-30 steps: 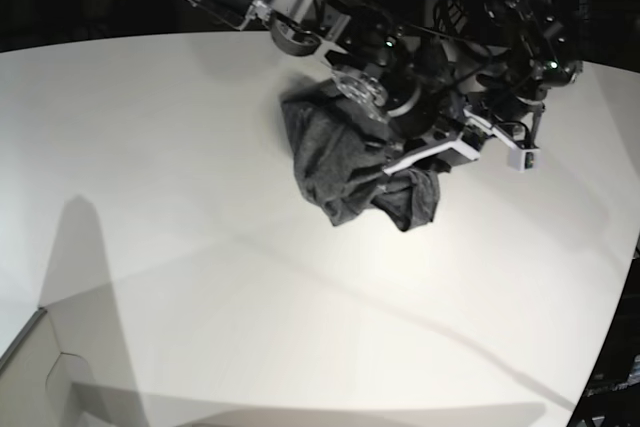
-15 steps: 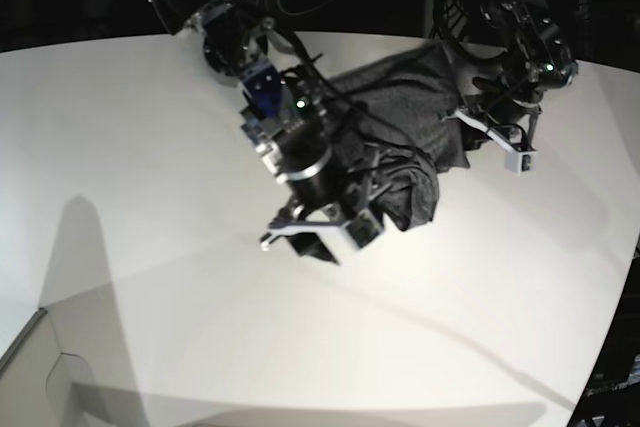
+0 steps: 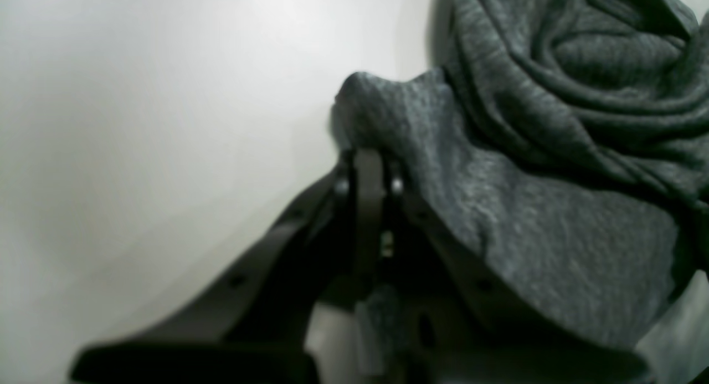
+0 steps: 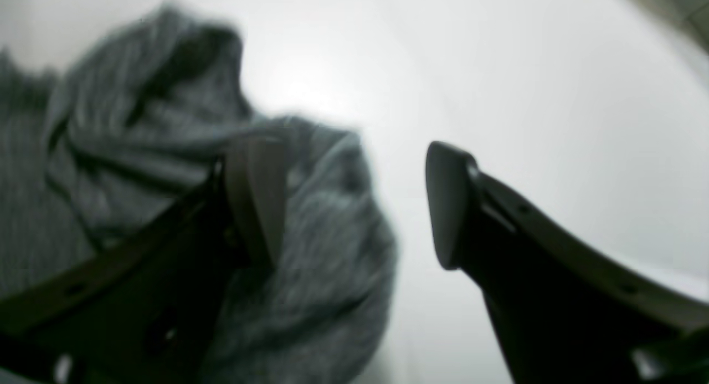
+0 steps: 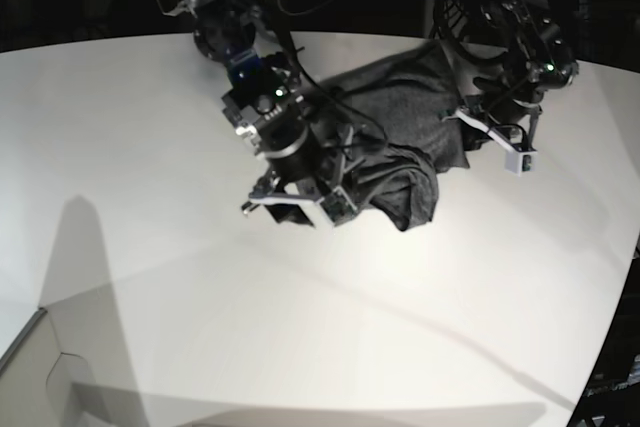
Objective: Layout the t-shirt on the table in an organized manner, then fold the t-shirt properly
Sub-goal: 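Release the shirt and press the folded bundle flat with both grippers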
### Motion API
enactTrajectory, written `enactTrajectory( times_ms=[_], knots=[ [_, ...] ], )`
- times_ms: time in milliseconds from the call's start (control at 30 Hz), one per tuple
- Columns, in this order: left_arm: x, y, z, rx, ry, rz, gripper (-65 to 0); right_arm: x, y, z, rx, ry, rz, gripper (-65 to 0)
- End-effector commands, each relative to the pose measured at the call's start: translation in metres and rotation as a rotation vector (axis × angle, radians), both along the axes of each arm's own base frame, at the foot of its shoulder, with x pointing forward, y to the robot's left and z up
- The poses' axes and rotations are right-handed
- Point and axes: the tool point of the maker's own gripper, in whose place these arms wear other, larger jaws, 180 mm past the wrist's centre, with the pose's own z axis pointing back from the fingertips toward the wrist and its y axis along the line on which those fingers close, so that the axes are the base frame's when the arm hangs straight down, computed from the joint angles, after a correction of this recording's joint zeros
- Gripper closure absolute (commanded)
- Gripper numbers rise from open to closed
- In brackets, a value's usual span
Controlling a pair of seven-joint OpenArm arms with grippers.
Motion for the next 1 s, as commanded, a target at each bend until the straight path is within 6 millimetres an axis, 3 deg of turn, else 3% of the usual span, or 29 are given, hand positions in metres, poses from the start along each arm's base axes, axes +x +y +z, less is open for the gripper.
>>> enactTrajectory(
  times_ms=[0, 167, 233, 300, 433, 567, 700, 833, 967],
  knots=[
    [0.009, 0.002, 0.012, 0.001, -0.052, -0.002, -1.3, 0.007, 0.005, 0.013, 0.024, -0.043, 0.009, -40.3],
    [0.009, 0.002, 0.012, 0.001, -0.052, -0.001, -1.3, 0.005, 0.004, 0.009, 0.019, -0.031, 0.009, -39.8],
    [0.009, 0.002, 0.012, 0.0, -0.052, 0.0, -1.3, 0.005, 0.005, 0.009, 0.02, -0.032, 0.012, -36.8],
    [0.009, 0.002, 0.012, 0.0, -0.052, 0.0, -1.3, 0.004, 0.005, 0.011, 0.021, -0.036, 0.011, -28.0],
    [0.01, 0.002, 0.013, 0.0, -0.053, 0.0, -1.3, -0.002, 0.005, 0.006, 0.025, -0.021, 0.012, -0.9],
    [0.01, 0.001, 0.013, -0.002, -0.053, 0.0, -1.3, -0.019, 0.006, 0.017, 0.046, -0.037, 0.036, 0.0],
    [0.01, 0.001, 0.013, -0.002, -0.055, 0.0, -1.3, -0.048, 0.017, 0.041, 0.087, -0.064, 0.127, 0.0],
    [0.015, 0.001, 0.016, -0.002, -0.067, 0.0, -1.3, -0.076, 0.025, 0.049, 0.122, -0.053, 0.178, 0.0],
    [0.019, 0.002, 0.019, 0.002, -0.076, -0.002, -1.3, -0.113, 0.054, 0.044, 0.12, -0.008, 0.354, 0.0]
  ],
)
